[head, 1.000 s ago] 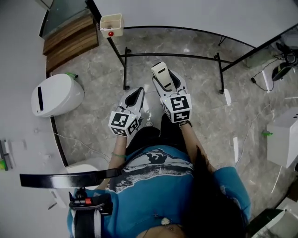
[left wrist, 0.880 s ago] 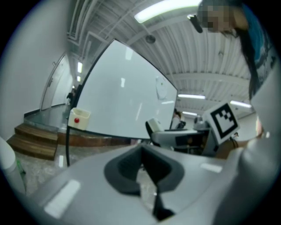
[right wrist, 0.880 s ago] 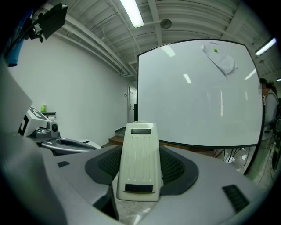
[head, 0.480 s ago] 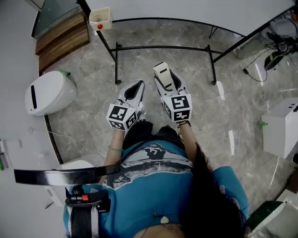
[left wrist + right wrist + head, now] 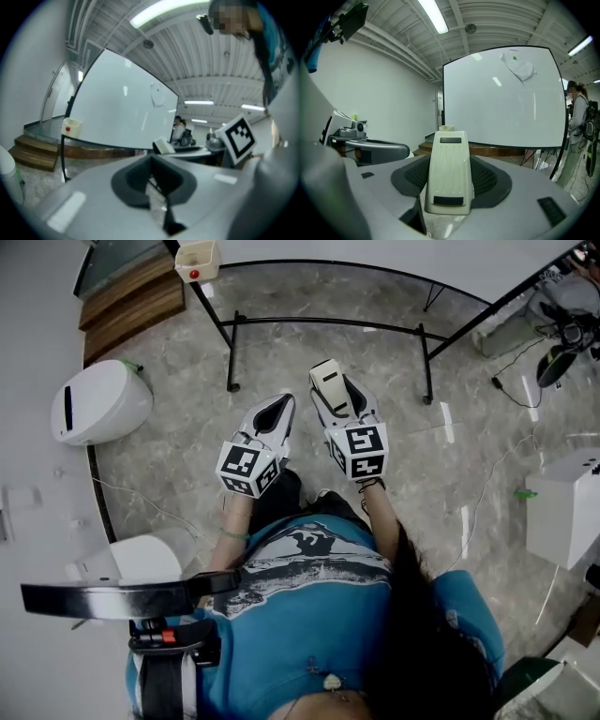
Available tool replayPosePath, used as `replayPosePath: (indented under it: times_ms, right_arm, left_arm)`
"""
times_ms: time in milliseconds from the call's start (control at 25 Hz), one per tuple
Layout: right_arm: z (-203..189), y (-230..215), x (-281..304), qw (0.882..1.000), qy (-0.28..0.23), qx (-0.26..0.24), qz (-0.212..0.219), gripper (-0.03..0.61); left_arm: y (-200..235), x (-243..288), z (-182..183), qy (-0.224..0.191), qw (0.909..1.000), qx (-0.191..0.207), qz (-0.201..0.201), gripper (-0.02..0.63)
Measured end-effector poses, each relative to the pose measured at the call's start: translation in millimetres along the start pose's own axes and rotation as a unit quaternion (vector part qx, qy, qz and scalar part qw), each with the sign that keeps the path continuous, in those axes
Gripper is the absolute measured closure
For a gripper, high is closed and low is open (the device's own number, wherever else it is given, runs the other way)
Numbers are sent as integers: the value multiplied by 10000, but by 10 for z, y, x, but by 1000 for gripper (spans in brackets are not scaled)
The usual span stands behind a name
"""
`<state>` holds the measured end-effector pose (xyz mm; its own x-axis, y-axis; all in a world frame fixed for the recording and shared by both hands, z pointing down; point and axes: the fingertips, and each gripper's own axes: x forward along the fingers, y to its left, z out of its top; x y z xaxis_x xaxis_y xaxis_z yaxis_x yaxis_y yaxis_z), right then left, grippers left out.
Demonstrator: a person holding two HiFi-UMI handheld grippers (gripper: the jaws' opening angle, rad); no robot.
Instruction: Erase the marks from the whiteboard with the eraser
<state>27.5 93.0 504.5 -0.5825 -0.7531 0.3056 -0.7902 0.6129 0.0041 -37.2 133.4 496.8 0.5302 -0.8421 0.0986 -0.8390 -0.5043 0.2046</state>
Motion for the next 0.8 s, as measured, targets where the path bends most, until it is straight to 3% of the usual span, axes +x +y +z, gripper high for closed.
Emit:
replayPosePath:
  times_ms: [400, 800]
  right_arm:
    - [-213, 41, -603, 9996, -22, -199, 181, 316]
    - [-342, 79, -907, 9993, -65, -202, 309, 316]
  left_arm:
    - [-606, -166, -177, -81, 9999, 11, 138, 609]
    - [-869, -299, -262, -132, 9995, 64, 268, 611]
